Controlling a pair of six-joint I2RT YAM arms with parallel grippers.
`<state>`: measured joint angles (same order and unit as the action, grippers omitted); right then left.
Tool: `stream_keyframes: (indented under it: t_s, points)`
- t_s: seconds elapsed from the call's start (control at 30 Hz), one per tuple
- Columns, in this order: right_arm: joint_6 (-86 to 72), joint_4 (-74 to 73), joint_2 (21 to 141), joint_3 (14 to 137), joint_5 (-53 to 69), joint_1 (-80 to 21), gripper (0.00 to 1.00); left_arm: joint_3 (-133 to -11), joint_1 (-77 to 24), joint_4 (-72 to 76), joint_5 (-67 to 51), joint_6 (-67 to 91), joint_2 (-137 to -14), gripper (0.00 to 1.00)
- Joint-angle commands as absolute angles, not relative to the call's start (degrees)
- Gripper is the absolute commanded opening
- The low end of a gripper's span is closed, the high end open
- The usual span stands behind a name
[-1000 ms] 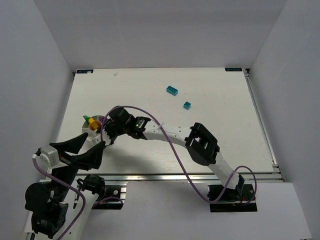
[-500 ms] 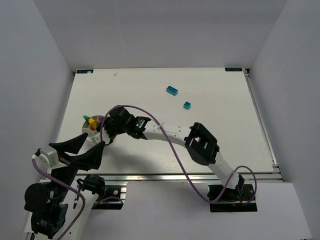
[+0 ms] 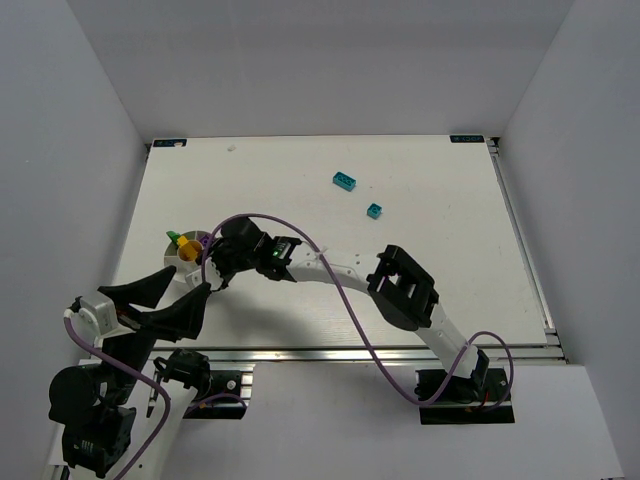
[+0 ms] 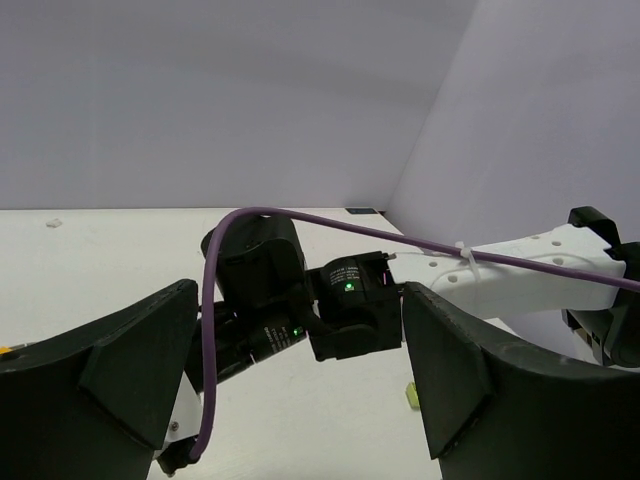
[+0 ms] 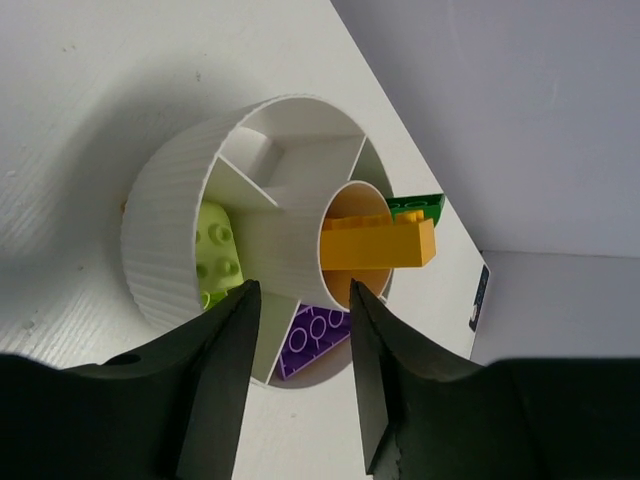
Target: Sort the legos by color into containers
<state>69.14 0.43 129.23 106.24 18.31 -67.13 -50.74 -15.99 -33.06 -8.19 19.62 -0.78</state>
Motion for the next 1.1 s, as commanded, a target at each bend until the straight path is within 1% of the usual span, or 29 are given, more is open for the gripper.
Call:
stream_keyframes:
  t_s: [0.0,0.07,0.1,0.13,0.17,0.2,0.23,0.27,0.3,0.33,0.37,0.4,0.43,0.5,0.53,0.57,0.6,0.63,0.67,0.7,0.73,0.77,0.8,0.87,0.93,0.97,1.0,1.03,1.07]
  points:
    - [66.81,4.3,126.57,106.17,16.0,-66.89,0.46,-51.16,-16.17,-33.31,-9.75,20.48,-1.84,0.93]
    - [59.62,4.75,124.99,107.83,12.23,-66.53,0.4,-50.45,-16.17,-32.79,-11.15,21.97,-3.24,0.88]
    - [56.72,3.79,124.37,108.97,11.0,-65.58,0.31,-49.84,-16.17,-31.74,-14.03,22.67,-3.77,0.83]
    - [53.73,1.26,123.76,110.03,9.07,-64.96,0.26,-48.7,-16.17,-30.86,-15.63,23.63,-4.48,0.69]
    - [47.44,0.1,122.18,110.65,7.75,-64.26,0.19,-48.0,-16.17,-30.15,-17.47,24.08,-5.35,0.62]
    - [44.07,-1.74,120.95,111.0,6.86,-61.99,0.01,-47.29,-15.48,-27.97,-21.14,24.69,-6.93,0.55]
    - [41.08,-4.63,119.81,110.74,5.38,-60.92,0.0,-45.89,-14.95,-26.64,-22.92,25.65,-7.55,0.48]
    - [35.22,-6.57,117.36,110.39,4.93,-59.95,0.0,-45.1,-14.94,-25.33,-24.33,26.27,-8.17,0.33]
    - [32.55,-8.77,116.2,109.43,4.83,-55.68,0.0,-44.22,-14.94,-21.75,-25.82,26.98,-9.57,0.25]
    - [29.82,-11.14,115.06,108.73,4.4,-54.77,0.0,-43.34,-14.94,-19.97,-28.1,28.72,-10.19,0.17]
    - [26.92,-15.34,112.35,107.94,4.48,-53.54,0.0,-41.33,-14.94,-18.56,-29.17,29.44,-10.98,0.06]
    - [21.41,-17.64,110.85,106.36,5.27,-49.09,0.0,-40.35,-14.94,-14.89,-30.57,30.49,-12.47,0.05]
    - [18.66,-20.1,109.87,105.56,7.45,-47.65,0.0,-39.12,-14.94,-13.11,-33.2,32.33,-13.52,0.05]
    - [11.65,-22.77,104.79,101.71,11.41,-39.94,0.0,-34.99,-14.94,-6.11,-36.72,35.14,-16.42,0.08]
    - [9.25,-22.24,102.68,96.82,16.04,-37.81,0.0,-34.11,-14.94,-4.06,-38.39,37.94,-20.79,0.1]
    - [7.31,-22.24,99.7,95.64,18.95,-35.7,0.04,-33.06,-14.94,-2.22,-41.19,39.1,-23.44,0.12]
    - [4.77,-24.59,98.62,95.45,21.94,-31.33,0.44,-32.0,-14.94,-0.46,-41.83,39.98,-26.25,0.21]
    - [3.44,-26.78,97.31,95.8,26.93,-25.29,0.61,-32.25,-15.9,-0.44,-41.92,40.34,-32.11,0.26]
    - [2.3,-28.29,96.95,96.24,29.42,-23.22,0.88,-32.69,-16.52,-0.44,-41.31,40.34,-35.39,0.33]
    - [0.46,-29.61,96.68,96.68,34.14,-21.38,0.89,-33.3,-17.05,-0.96,-40.87,40.52,-38.64,0.5]
    - [-1.39,-30.66,96.33,97.03,36.45,-19.7,0.89,-34.09,-17.05,-1.66,-40.52,40.6,-45.02,0.6]
    - [-2.54,-31.8,96.24,96.68,39.17,-14.55,0.89,-35.06,-18.09,-2.54,-37.99,40.34,-48.31,0.73]
    - [-3.94,-32.34,95.89,95.64,41.2,-13.11,0.89,-37.85,-20.28,-5.77,-36.49,39.73,-51.3,0.78]
    - [-8.25,-29.81,93.61,88.99,47.18,-7.42,0.89,-41.47,-23.54,-10.6,-30.19,37.8,-59.45,0.8]
    - [-12.54,-21.83,89.68,82.91,49.48,-4.93,0.89,-46.65,-29.32,-12.73,-25.95,37.09,-64.49,0.82]
    - [-13.44,-18.49,88.34,77.05,50.35,-1.18,0.86,-48.76,-31.44,-15.62,-23.58,37.09,-69.73,0.82]
    - [-13.97,-16.11,86.94,74.73,50.27,-0.79,0.81,-50.95,-33.64,-17.04,-18.86,36.92,-72.39,0.82]
    - [-14.5,-12.17,84.66,72.71,50.45,1.38,0.71,-55.33,-38.1,-18.53,-15.94,36.91,-74.77,0.82]
    - [-15.2,-10.48,83.68,69.47,51.15,4.28,0.26,-57.37,-40.32,-20.98,-13.47,37.09,-79.84,0.82]
